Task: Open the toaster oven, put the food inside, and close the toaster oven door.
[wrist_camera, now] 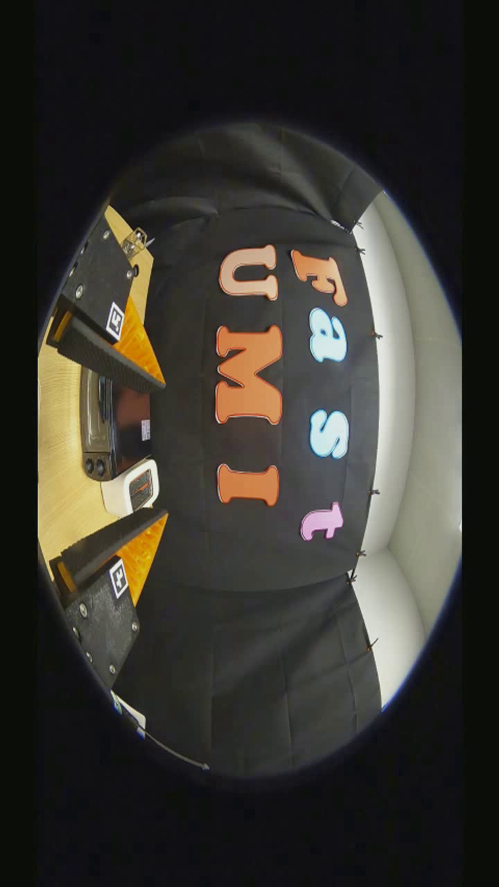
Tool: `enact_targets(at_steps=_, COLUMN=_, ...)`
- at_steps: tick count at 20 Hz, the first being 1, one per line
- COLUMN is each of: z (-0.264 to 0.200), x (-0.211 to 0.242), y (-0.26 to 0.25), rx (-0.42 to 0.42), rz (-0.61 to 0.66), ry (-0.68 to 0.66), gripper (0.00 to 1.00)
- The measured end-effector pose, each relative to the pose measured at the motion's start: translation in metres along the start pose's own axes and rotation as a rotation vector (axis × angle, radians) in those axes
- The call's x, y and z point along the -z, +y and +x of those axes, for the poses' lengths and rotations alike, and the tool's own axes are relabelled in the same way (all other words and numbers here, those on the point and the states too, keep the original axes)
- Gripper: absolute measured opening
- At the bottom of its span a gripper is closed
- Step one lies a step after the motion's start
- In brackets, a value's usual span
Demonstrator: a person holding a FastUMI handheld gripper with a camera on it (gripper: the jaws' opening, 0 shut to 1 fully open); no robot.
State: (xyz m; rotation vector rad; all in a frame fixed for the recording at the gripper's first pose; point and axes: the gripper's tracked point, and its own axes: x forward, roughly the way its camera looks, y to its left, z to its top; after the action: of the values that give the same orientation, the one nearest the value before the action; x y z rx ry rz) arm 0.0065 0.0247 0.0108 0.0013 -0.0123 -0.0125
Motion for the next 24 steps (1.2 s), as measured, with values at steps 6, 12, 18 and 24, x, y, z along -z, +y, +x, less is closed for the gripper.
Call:
enact_targets(at_steps=6, z=0.011, x=-0.002, y=0.017, rx=-0.018, rz=0.000, ry=0.002, gripper=0.98)
enact_targets(at_steps=12, z=0.023, x=0.013, y=0.048, rx=-0.066, rz=-0.004, ry=0.026, gripper=0.98)
enact_targets(at_steps=18, z=0.041, x=0.059, y=0.073, rx=-0.106, rz=-0.022, ry=0.076, gripper=0.98)
enact_targets(at_steps=24, z=0.065, x=0.114, y=0.099, rx=-0.154, rz=-0.007, ry=0.126, gripper=0.99)
